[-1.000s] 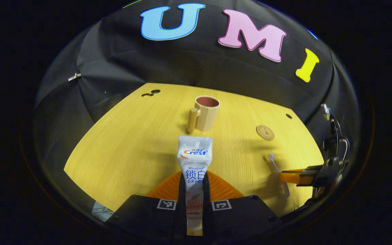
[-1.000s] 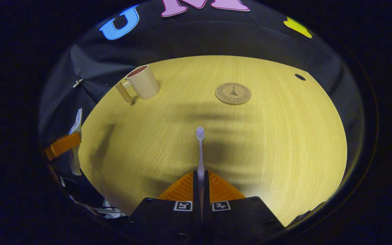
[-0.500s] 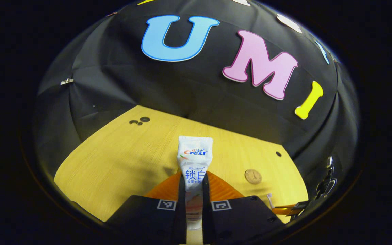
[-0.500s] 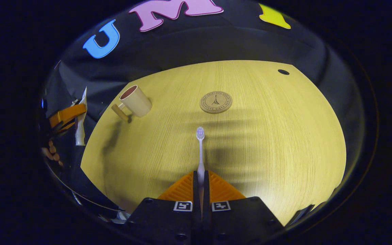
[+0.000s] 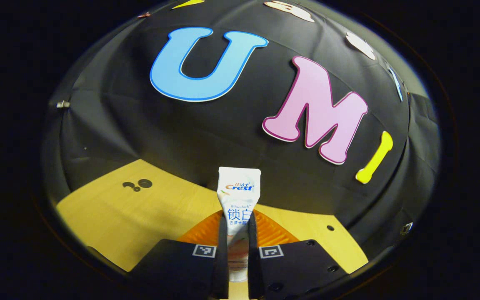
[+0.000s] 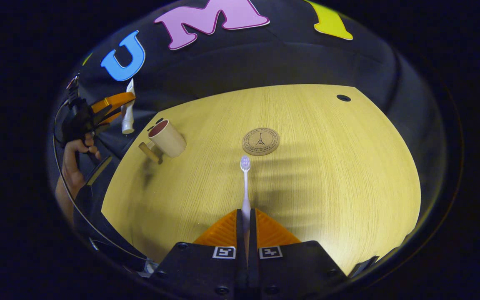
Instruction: Put the toothbrush and toothpaste on the desktop into the cup, then pick up the cup and place it on the coaster on the desktop.
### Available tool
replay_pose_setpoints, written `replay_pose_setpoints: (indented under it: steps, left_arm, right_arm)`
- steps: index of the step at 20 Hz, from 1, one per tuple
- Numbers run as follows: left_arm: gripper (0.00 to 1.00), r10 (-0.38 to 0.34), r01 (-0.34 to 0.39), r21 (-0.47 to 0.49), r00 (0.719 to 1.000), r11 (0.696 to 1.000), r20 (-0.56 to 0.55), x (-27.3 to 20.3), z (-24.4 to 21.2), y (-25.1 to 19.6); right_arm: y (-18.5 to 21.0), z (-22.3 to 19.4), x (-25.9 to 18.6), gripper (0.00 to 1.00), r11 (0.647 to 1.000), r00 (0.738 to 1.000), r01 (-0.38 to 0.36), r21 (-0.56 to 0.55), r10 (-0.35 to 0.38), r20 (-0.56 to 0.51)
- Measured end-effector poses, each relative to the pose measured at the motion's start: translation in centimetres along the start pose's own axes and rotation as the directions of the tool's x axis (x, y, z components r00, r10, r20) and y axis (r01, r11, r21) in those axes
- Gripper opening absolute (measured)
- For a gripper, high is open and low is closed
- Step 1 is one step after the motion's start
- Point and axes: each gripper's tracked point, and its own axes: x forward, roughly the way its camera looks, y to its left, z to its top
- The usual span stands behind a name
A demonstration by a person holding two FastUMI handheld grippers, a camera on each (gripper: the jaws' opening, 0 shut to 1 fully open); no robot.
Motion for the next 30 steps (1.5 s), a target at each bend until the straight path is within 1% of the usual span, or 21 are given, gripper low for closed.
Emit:
replay_pose_setpoints:
  steps: [2, 7, 9, 10, 11, 12, 13, 15, 16, 17, 18, 19, 20, 21, 22, 23, 24, 26, 28, 29, 30]
  left_arm:
    - [0.23, 0.006, -0.006, 0.006, 1.0, 1.0, 0.016, 1.8, -0.7, 0.9]
    - [0.23, 0.043, -0.044, 0.004, 0.999, 0.999, 0.015, 4.9, -3.3, 3.0]
    - [0.23, 0.069, -0.069, 0.043, 0.998, 0.997, 0.013, 5.3, -4.0, 3.6]
    - [0.29, 0.074, -0.074, 0.058, 0.997, 0.996, 0.007, 5.5, -4.6, 3.7]
    - [0.24, 0.073, -0.072, 0.067, 0.997, 0.995, -0.002, 5.6, -5.1, 3.6]
    - [0.31, 0.071, -0.07, 0.081, 0.997, 0.994, -0.007, 5.6, -5.5, 3.6]
    - [0.27, 0.077, -0.075, 0.107, 0.997, 0.991, -0.008, 5.5, -5.7, 3.6]
    - [0.29, 0.102, -0.099, 0.158, 0.995, 0.983, -0.01, 5.3, -6.0, 3.9]
    - [0.39, 0.11, -0.105, 0.171, 0.994, 0.98, -0.017, 5.2, -6.4, 3.9]
    - [0.29, 0.114, -0.105, 0.184, 0.993, 0.977, -0.035, 4.8, -6.8, 3.9]
    - [0.51, 0.125, -0.115, 0.203, 0.992, 0.972, -0.037, 4.0, -6.7, 4.2]
    - [0.48, 0.133, -0.124, 0.219, 0.991, 0.968, -0.027, 3.3, -6.3, 4.2]
    - [0.63, 0.139, -0.133, 0.234, 0.99, 0.963, -0.011, 2.4, -5.8, 4.2]
    - [0.72, 0.155, -0.15, 0.249, 0.988, 0.957, 0.002, 1.1, -5.5, 4.3]
    - [0.97, 0.165, -0.162, 0.263, 0.986, 0.951, 0.01, -0.8, -5.1, 4.1]
    - [0.99, 0.176, -0.174, 0.269, 0.984, 0.947, 0.018, -2.3, -5.0, 4.1]
    - [0.98, 0.188, -0.187, 0.274, 0.982, 0.943, 0.023, -4.5, -5.1, 4.0]
    - [0.98, 0.192, -0.187, 0.276, 0.981, 0.943, 0.007, -7.9, -6.0, 3.6]
    - [0.98, 0.213, -0.2, 0.27, 0.977, 0.942, -0.02, -11.3, -7.2, 3.5]
    - [0.98, 0.235, -0.22, 0.249, 0.971, 0.943, -0.033, -12.9, -7.8, 3.5]
    - [0.98, 0.251, -0.234, 0.207, 0.967, 0.95, -0.055, -14.5, -8.6, 3.2]
  right_arm:
    - [-0.1, -0.2, -0.3, 0.06, 1.0, 1.0, -0.004, 0.003, 0.003, 0.014]
    - [-0.7, -2.1, -0.3, 0.06, 1.0, 0.999, -0.003, 0.029, 0.004, -0.032]
    - [-0.9, -2.2, 0.0, 0.06, 0.999, 0.999, 0.005, 0.036, -0.004, -0.038]
    - [-0.7, -2.0, 0.3, 0.06, 0.999, 0.999, 0.002, 0.044, -0.001, -0.033]
    - [-0.5, -1.7, 0.4, 0.06, 0.999, 1.0, -0.002, 0.051, 0.004, -0.027]
    - [-0.4, -1.6, 0.5, 0.06, 0.999, 1.0, -0.002, 0.053, 0.004, -0.024]
    - [-0.3, -1.4, 0.8, 0.06, 0.999, 1.0, -0.001, 0.053, 0.003, -0.022]
    - [0.1, -1.2, 0.9, 0.06, 0.999, 1.0, -0.007, 0.052, 0.008, -0.019]
    - [0.3, -1.1, 1.0, 0.06, 0.999, 1.0, -0.009, 0.053, 0.01, -0.018]
    - [0.6, -0.9, 1.0, 0.06, 0.998, 1.0, -0.016, 0.056, 0.017, -0.015]
    - [0.8, -0.7, 1.0, 0.06, 0.998, 1.0, -0.02, 0.057, 0.02, -0.013]
    - [1.1, -0.4, 0.9, 0.06, 0.998, 1.0, -0.025, 0.054, 0.026, -0.007]
    - [1.3, 0.1, 0.8, 0.06, 0.998, 1.0, -0.031, 0.048, 0.031, 0.004]
    - [1.6, 0.9, 0.9, 0.06, 0.998, 0.999, -0.041, 0.043, 0.04, 0.019]
    - [2.4, 2.1, 0.8, 0.06, 0.998, 0.997, -0.06, 0.031, 0.058, 0.048]
    - [3.0, 3.3, 0.7, 0.06, 0.997, 0.995, -0.073, 0.02, 0.072, 0.07]
    - [4.1, 5.0, 0.7, 0.06, 0.995, 0.99, -0.095, 0.009, 0.094, 0.101]
    - [6.1, 8.0, 0.8, 0.06, 0.99, 0.978, -0.138, -0.005, 0.138, 0.156]
    - [8.4, 10.8, 1.4, 0.06, 0.983, 0.963, -0.181, -0.025, 0.182, 0.201]
    - [9.4, 11.9, 1.5, 0.06, 0.98, 0.955, -0.191, -0.05, 0.197, 0.22]
    - [10.3, 13.0, 1.6, 0.06, 0.977, 0.947, -0.197, -0.082, 0.212, 0.242]
